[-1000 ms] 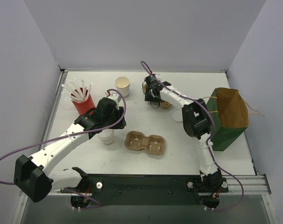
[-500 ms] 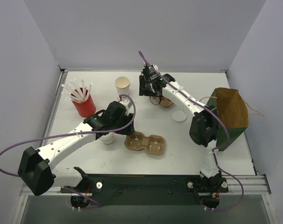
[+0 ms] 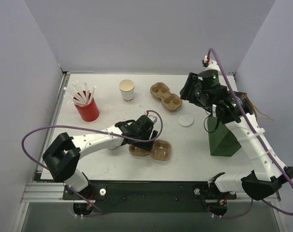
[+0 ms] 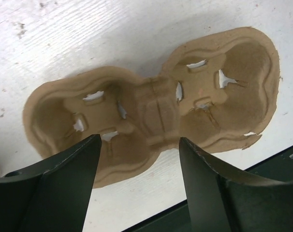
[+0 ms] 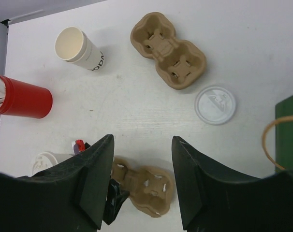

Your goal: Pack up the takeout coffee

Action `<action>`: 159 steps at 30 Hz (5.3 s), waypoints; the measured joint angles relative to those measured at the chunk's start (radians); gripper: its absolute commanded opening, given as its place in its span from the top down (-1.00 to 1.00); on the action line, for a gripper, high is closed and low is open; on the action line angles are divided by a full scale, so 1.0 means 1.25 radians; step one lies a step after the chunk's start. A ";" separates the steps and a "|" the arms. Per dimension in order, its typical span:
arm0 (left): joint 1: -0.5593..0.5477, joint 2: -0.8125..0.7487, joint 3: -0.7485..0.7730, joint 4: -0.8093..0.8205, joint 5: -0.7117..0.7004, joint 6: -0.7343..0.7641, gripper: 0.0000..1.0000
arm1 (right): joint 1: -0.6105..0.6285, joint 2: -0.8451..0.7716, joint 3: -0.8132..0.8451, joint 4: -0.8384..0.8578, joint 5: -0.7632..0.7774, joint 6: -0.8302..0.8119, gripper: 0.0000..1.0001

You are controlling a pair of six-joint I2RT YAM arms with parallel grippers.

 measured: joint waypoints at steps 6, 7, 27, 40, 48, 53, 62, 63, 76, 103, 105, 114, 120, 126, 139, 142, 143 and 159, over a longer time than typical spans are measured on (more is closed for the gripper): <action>-0.038 0.071 0.046 0.004 -0.029 -0.001 -0.54 | -0.016 -0.120 -0.051 -0.084 0.046 0.003 0.00; -0.043 0.083 0.056 0.003 -0.034 -0.001 -0.54 | -0.017 -0.131 -0.053 -0.099 0.054 0.003 -0.01; -0.078 0.194 0.131 -0.021 -0.162 0.010 0.37 | -0.097 -0.255 -0.108 -0.237 0.125 -0.011 -0.15; -0.050 0.058 0.216 -0.082 -0.178 0.065 0.37 | -0.558 -0.242 -0.161 -0.243 0.037 -0.085 -0.22; -0.022 0.032 0.225 -0.085 -0.140 0.090 0.36 | -0.676 -0.136 -0.079 -0.198 -0.057 -0.125 -0.25; -0.009 0.021 0.225 -0.085 -0.095 0.103 0.36 | -0.771 -0.102 -0.079 -0.187 -0.082 -0.149 -0.34; 0.025 0.010 0.225 -0.085 -0.020 0.131 0.36 | -0.801 -0.083 -0.142 -0.157 -0.106 -0.182 -0.38; 0.032 0.009 0.225 -0.085 -0.011 0.133 0.36 | -0.804 -0.079 -0.160 -0.148 -0.108 -0.184 -0.36; 0.089 -0.029 0.259 -0.116 0.048 0.157 0.37 | -0.680 -0.096 -0.235 -0.130 -0.135 -0.135 1.00; 0.094 -0.192 0.515 -0.277 0.040 0.223 0.36 | 0.041 -0.064 -0.177 -0.210 -0.049 -0.154 0.80; 0.094 -0.187 0.522 -0.287 0.050 0.233 0.36 | 0.044 -0.064 -0.177 -0.202 -0.062 -0.163 0.70; 0.087 -0.125 0.606 -0.326 0.093 0.274 0.35 | 0.040 -0.064 -0.183 -0.174 -0.090 -0.178 0.20; 0.065 -0.063 0.693 -0.350 0.099 0.308 0.35 | 0.029 -0.063 -0.129 -0.176 -0.096 -0.178 0.17; 0.045 -0.015 0.747 -0.355 0.098 0.352 0.36 | -0.005 -0.063 -0.086 -0.177 -0.099 -0.178 0.15; 0.015 0.056 0.817 -0.355 0.099 0.405 0.36 | -0.078 -0.140 -0.082 -0.229 -0.120 -0.179 0.08; 0.012 0.065 0.826 -0.355 0.099 0.407 0.36 | -0.078 -0.195 -0.078 -0.246 -0.129 -0.179 0.06; 0.012 0.067 0.829 -0.355 0.099 0.407 0.36 | -0.078 -0.201 -0.071 -0.253 -0.128 -0.181 0.06; -0.018 0.158 0.976 -0.384 0.099 0.429 0.36 | -0.224 0.039 -0.042 -0.140 -0.276 -0.332 0.21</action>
